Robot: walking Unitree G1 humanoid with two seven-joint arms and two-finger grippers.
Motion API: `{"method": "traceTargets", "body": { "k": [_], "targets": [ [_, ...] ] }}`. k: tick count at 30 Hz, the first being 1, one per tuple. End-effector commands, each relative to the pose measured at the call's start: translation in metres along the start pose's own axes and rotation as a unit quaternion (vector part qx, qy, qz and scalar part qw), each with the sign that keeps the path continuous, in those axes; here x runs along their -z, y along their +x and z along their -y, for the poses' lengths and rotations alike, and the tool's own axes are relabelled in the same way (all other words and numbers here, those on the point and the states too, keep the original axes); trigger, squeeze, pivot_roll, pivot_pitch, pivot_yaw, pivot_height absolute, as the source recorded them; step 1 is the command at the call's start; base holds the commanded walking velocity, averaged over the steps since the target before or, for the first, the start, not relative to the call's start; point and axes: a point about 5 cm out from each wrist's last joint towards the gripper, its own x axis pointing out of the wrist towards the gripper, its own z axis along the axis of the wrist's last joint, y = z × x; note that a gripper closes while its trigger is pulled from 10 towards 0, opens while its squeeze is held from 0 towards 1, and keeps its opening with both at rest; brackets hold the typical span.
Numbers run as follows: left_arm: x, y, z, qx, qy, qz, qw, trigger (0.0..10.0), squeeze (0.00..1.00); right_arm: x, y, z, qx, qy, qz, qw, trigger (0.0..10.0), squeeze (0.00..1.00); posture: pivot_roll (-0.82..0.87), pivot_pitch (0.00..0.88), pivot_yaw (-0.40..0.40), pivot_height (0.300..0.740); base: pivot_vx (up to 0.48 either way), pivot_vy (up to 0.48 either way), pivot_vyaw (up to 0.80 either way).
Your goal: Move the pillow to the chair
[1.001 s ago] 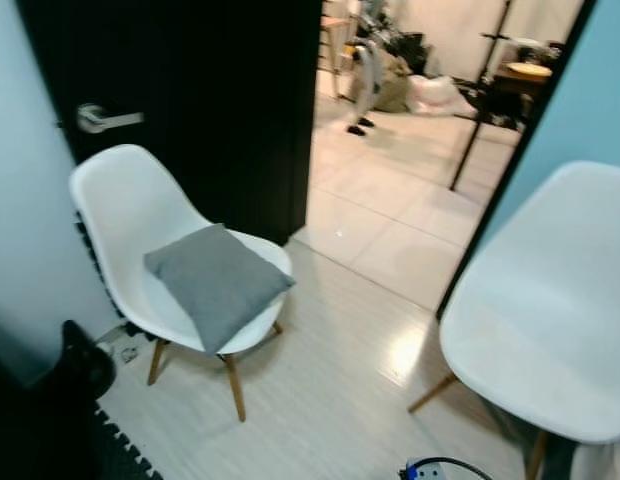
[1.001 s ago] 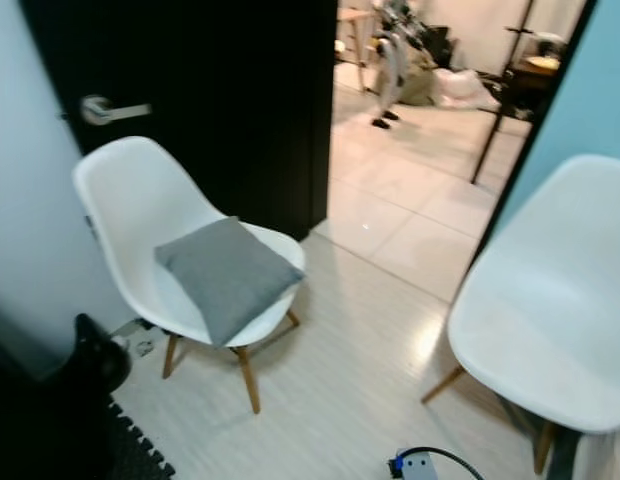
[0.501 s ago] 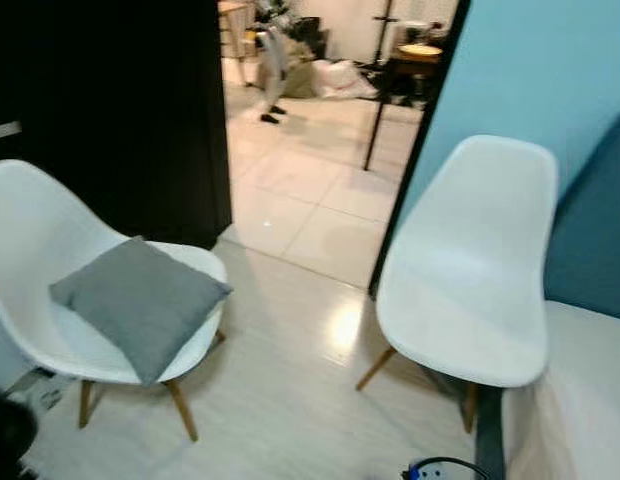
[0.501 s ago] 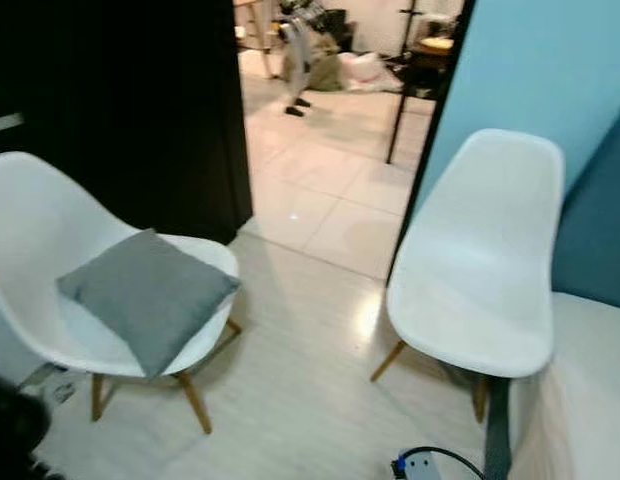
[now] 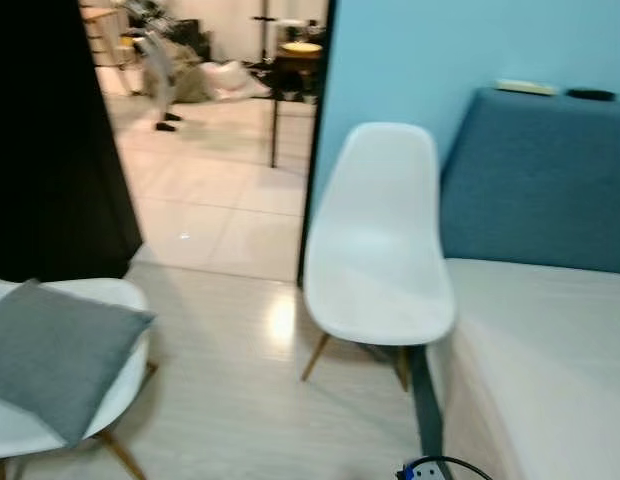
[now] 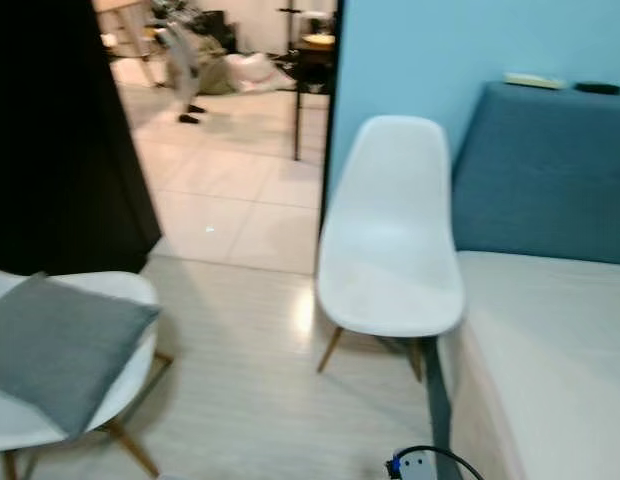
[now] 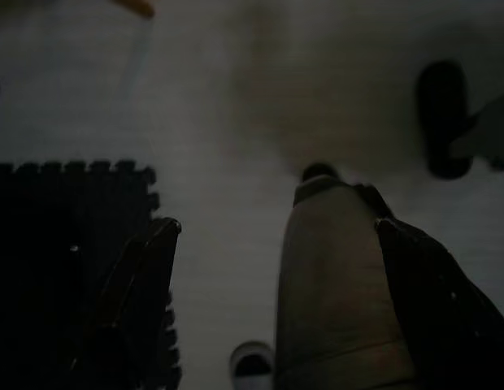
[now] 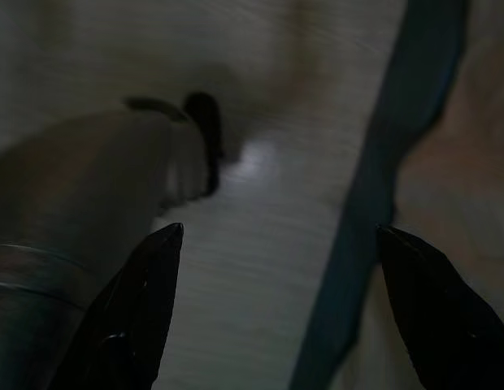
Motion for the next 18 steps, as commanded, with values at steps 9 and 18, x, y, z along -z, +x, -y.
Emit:
{"method": "traceTargets", "body": {
  "k": [9, 18],
  "targets": [
    [0.0123, -0.0017, 0.0004, 0.004, 0.006, -0.024, 1.0, 10.0, 0.0, -0.0039, 0.0012, -0.005, -0.004, -0.013, 0.0, 1.0, 10.0, 0.0, 0.08, 0.0, -0.085, 0.74, 0.0, 0.0, -0.69],
    [0.013, -0.0018, -0.0018, 0.002, 0.011, -0.025, 1.0, 10.0, 0.0, -0.0054, 0.0014, -0.0061, -0.004, -0.019, 0.001, 1.0, 10.0, 0.0, 0.08, 0.0, -0.081, 0.74, 0.0, 0.0, -0.7]
  ]
}}
